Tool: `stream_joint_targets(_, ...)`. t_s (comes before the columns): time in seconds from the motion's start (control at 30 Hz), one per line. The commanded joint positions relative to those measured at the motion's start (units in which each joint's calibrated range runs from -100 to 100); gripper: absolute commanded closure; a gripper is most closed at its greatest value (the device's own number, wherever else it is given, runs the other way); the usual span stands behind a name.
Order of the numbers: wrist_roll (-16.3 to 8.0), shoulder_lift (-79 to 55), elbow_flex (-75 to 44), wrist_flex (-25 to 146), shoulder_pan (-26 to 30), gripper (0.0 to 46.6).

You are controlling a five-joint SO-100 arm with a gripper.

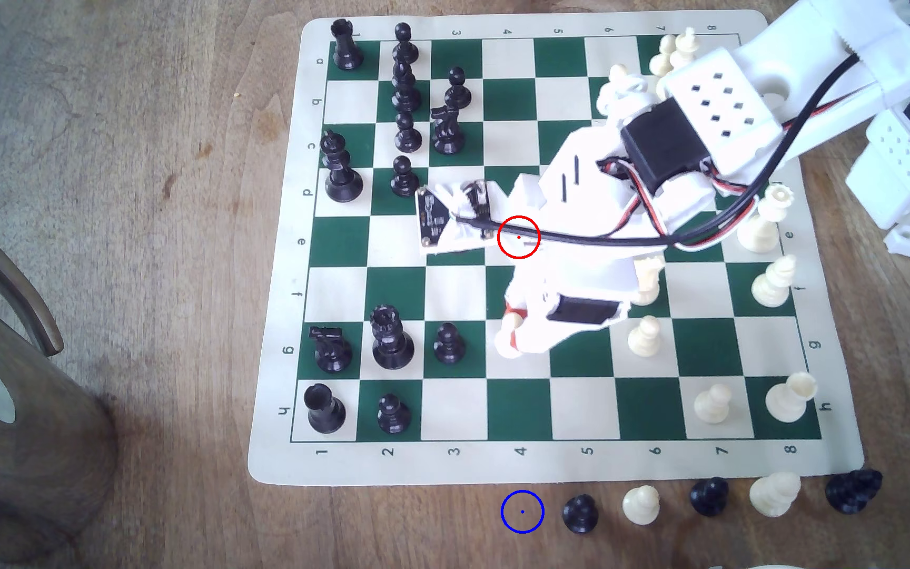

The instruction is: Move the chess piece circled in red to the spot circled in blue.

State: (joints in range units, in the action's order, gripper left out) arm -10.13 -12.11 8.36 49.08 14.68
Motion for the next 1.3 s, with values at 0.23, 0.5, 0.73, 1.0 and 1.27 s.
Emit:
stream_joint_targets(0.23,-0.5,3.7,-3.6,-0.4,1.2,46.4)
stream_joint_targets(0.5,-0.8,6.1,-4.0,-0.4,6.0,46.4)
stream_joint_targets(0.73,-0.1,-2.7,-15.2,-0.5,8.3,46.4)
stream_joint_targets(1.0,0.2,-9.9,-23.0,-0.3,10.8,46.4)
stream_joint_targets(1.27,0.4,-12.3,-28.5,0.1,13.9,46.4)
